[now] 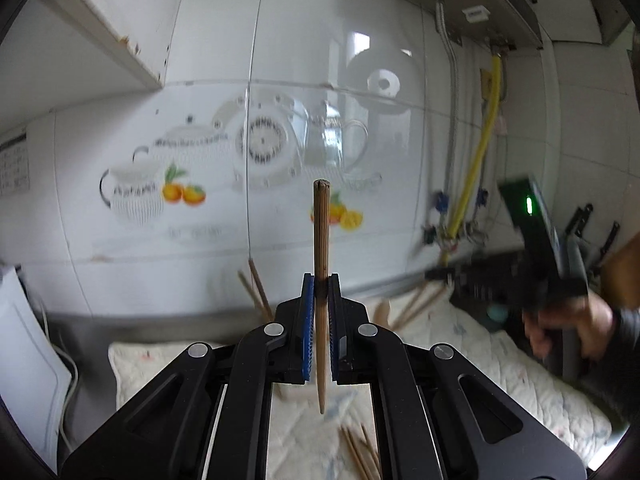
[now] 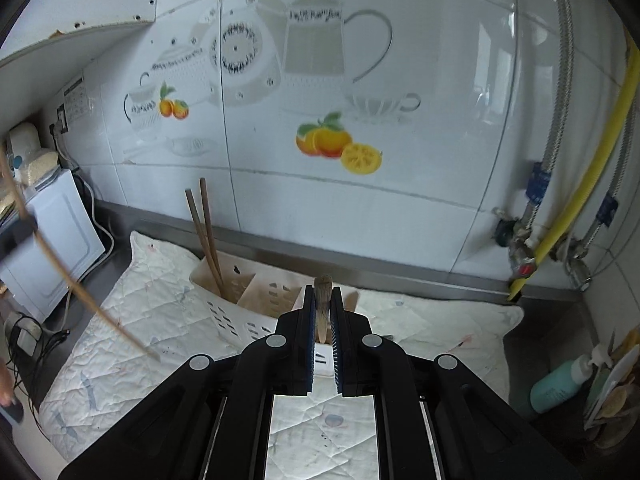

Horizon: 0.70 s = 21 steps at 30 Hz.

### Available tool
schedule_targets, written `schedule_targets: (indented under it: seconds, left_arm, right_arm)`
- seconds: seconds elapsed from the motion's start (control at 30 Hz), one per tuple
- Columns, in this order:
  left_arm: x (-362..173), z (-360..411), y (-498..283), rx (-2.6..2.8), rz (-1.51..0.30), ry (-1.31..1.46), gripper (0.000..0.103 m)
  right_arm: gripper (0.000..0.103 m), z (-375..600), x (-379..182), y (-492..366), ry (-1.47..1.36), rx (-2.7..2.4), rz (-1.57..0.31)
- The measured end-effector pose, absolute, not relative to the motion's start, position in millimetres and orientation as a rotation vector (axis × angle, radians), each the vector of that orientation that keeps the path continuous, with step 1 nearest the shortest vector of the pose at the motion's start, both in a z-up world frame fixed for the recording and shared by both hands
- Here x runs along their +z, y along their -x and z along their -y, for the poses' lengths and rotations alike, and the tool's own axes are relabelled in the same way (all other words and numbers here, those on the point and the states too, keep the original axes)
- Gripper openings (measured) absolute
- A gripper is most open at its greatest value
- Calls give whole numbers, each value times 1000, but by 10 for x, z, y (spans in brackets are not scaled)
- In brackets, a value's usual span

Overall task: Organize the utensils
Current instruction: 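Lower the chopstick into the white holder with the left gripper while the right gripper releases its chopstick there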

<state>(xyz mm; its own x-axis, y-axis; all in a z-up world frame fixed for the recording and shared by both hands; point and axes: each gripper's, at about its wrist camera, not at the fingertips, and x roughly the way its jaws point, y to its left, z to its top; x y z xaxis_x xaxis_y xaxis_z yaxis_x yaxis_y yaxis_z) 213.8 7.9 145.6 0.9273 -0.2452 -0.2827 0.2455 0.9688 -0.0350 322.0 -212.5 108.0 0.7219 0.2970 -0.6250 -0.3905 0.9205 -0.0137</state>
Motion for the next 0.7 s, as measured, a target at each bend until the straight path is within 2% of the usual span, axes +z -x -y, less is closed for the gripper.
schedule_targets:
  seconds: [0.07,0.1,0.13,0.17,0.47,0.7]
  left_arm:
    - [1534,-58,-2253,-237,-272,0,5]
    - [1565,-47,-2310,-233,-264,0,5]
    - [1594,-34,-2363,-229,-255,-2,5]
    - [1620,-17,-2419,-221,-245,-8,5]
    - [1656,30,-2917,-172,-210,1,5]
    - [1377,16,-3262,-156,-257,32,5]
  right_arm:
    - [10,2107,1036,-3240,162,381,-665]
    - [16,2105,1025,-3245,162,381,-663]
    - [26,2119,1021,-3238,155,381,-656]
    - [29,2138,1025,-3226,148,382,-647]
    - [36,2256,1147,-2887,185,395,-550]
    - [39,2278,1097,-2555,226,430,-501]
